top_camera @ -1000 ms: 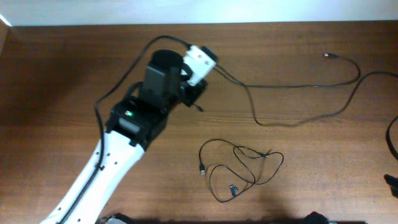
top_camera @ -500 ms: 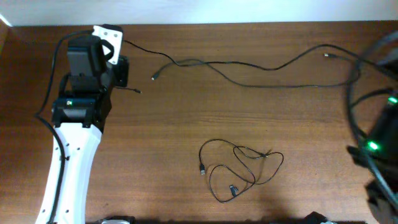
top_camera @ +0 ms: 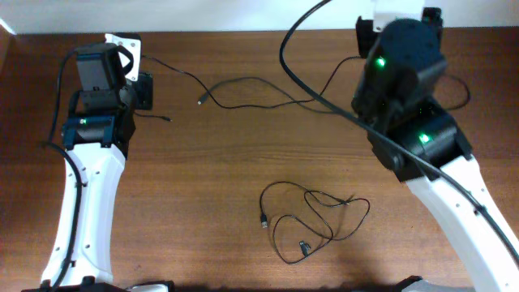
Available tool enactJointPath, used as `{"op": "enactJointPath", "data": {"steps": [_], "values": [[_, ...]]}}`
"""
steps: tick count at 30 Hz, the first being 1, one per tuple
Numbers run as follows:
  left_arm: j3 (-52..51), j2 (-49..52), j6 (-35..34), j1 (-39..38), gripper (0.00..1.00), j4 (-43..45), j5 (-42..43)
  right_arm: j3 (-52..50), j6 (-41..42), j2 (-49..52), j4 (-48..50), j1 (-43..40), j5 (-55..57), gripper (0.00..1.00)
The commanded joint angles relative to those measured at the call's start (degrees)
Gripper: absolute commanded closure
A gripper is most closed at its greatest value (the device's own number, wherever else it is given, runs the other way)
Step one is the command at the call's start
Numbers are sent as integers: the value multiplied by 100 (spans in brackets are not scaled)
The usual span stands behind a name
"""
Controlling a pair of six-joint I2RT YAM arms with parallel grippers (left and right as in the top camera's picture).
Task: Untangle cables
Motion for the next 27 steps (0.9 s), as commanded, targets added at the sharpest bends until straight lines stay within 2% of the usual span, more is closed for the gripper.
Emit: {"op": "enactJointPath", "data": {"steps": [1,6,10,13,14,17,23,27], "values": [[15,20,-114,24,100,13,-20,24,369,365,-378,-437,-1019,96],[15,208,-94,24,100,149,-24,24,1770,831,-1014,-1829,-2588,96],[15,732,605,20,100,317,-17,24,2599,935,-1196,-3198,-3991,96],[15,1099,1314,20,100,437,883,24,2603,1045,-1266,-4041,-5064,96],[15,1270,1838,15,100,450,1589,24,2603,1178,-1351,-4345,-5519,96],[15,1574,2712,-105,100,450,2319,24,2601,1567,-1569,-4774,-5796,96],[15,1956,3945,-625,100,439,2323,24,2599,2201,-1652,-4992,-5794,96],[15,2260,4033,-688,100,433,2282,22,2597,2461,-1598,-5147,-5661,96]]}}
